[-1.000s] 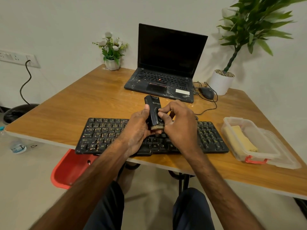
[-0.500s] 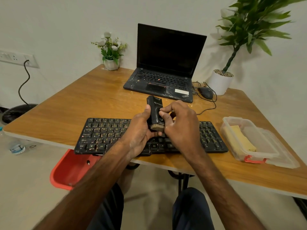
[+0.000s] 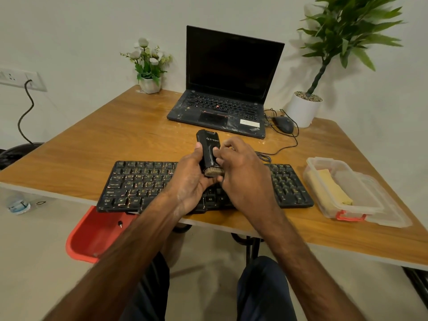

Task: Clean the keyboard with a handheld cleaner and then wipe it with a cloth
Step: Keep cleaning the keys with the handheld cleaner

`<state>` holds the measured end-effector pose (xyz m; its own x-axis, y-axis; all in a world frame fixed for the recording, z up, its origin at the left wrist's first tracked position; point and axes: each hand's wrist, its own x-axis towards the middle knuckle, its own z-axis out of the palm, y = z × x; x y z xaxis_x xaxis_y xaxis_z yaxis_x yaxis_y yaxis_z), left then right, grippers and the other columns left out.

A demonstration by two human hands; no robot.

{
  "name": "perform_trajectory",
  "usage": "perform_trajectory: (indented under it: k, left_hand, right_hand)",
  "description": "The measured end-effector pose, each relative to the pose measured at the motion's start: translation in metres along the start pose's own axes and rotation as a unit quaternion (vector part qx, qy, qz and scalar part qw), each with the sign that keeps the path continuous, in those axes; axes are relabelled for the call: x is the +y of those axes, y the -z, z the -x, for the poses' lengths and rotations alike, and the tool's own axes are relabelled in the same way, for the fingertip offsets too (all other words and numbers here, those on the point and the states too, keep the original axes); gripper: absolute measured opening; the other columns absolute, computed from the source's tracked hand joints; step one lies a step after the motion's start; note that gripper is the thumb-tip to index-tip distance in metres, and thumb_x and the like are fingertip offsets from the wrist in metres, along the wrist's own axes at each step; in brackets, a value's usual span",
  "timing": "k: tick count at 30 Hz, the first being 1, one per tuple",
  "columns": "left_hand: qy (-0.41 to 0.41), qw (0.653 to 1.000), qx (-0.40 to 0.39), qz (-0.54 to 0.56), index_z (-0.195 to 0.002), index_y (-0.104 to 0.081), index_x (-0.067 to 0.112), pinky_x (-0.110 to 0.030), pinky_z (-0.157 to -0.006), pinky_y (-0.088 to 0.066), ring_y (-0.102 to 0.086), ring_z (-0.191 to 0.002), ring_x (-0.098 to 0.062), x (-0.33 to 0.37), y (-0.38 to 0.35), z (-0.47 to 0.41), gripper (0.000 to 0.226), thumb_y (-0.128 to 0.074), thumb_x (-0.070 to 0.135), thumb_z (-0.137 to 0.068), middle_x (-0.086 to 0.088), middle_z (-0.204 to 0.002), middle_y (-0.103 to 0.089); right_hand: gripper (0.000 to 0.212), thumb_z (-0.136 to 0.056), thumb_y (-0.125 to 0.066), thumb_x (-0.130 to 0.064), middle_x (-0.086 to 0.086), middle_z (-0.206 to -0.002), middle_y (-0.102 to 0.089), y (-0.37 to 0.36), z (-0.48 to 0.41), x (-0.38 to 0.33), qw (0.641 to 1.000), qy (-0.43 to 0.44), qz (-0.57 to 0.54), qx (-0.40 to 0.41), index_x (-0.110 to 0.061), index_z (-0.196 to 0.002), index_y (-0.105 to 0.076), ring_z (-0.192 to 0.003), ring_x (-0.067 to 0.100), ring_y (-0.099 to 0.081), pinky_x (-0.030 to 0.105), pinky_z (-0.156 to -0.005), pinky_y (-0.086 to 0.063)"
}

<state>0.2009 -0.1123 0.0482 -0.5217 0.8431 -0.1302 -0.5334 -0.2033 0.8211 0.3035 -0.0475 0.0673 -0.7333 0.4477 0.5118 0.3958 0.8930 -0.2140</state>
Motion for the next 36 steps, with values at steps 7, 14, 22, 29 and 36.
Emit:
perform_trajectory:
  k: [7,14,22,29,36]
  left_hand:
    - [-0.041,0.997,-0.007,-0.072,-0.119,-0.063,0.005,-0.028,-0.058,-0.057,-0.071,-0.075,-0.016,0.014,0.0,-0.004,0.047,-0.038,0.043,-0.106,-0.009,-0.097,-0.073]
    - [-0.044,0.985,0.047,-0.159,-0.13,-0.043,0.014,-0.031,-0.064,-0.059,-0.074,-0.092,-0.023,0.02,0.009,-0.013,0.053,-0.073,0.029,-0.09,-0.015,-0.113,-0.071]
    - [-0.117,0.926,0.027,-0.359,-0.121,-0.057,0.012,-0.037,-0.07,-0.061,-0.073,-0.09,-0.02,0.029,0.022,-0.022,0.031,-0.069,0.009,-0.093,-0.006,-0.112,-0.07]
    - [-0.078,0.919,-0.028,-0.386,-0.128,-0.055,0.016,-0.041,-0.088,-0.06,-0.072,-0.099,-0.025,0.026,0.036,-0.018,0.049,-0.072,-0.002,-0.086,-0.006,-0.115,-0.069]
    - [-0.08,0.897,-0.054,-0.431,-0.132,-0.053,0.014,-0.037,-0.083,-0.061,-0.074,-0.086,-0.017,0.023,0.038,-0.021,0.072,-0.086,-0.003,-0.07,-0.007,-0.109,-0.07]
  right_hand:
    - [0.024,-0.096,-0.061,-0.031,-0.008,-0.113,-0.058,-0.009,-0.003,0.01,0.966,-0.091,-0.239,0.045,-0.018,-0.116,-0.068,-0.094,-0.001,-0.055,0.013,-0.077,-0.044]
    - [0.036,-0.079,-0.076,-0.046,-0.013,-0.096,-0.065,-0.013,-0.015,0.011,0.954,-0.162,-0.253,-0.006,-0.024,-0.106,-0.066,-0.078,0.009,-0.061,0.035,-0.067,-0.055]
    - [0.017,-0.084,-0.072,-0.016,0.006,-0.089,-0.076,-0.022,-0.026,0.024,0.85,-0.28,-0.445,-0.046,-0.01,-0.1,-0.069,-0.079,0.021,-0.074,0.04,-0.069,-0.061]
    - [0.021,-0.084,-0.071,-0.015,0.004,-0.092,-0.076,-0.03,-0.019,0.028,0.846,-0.284,-0.446,-0.063,-0.011,-0.104,-0.067,-0.082,0.018,-0.074,0.04,-0.075,-0.062]
    - [0.002,-0.087,-0.066,-0.003,0.009,-0.086,-0.076,-0.023,-0.017,0.025,0.721,-0.367,-0.586,-0.04,-0.004,-0.087,-0.064,-0.081,0.02,-0.075,0.029,-0.067,-0.061]
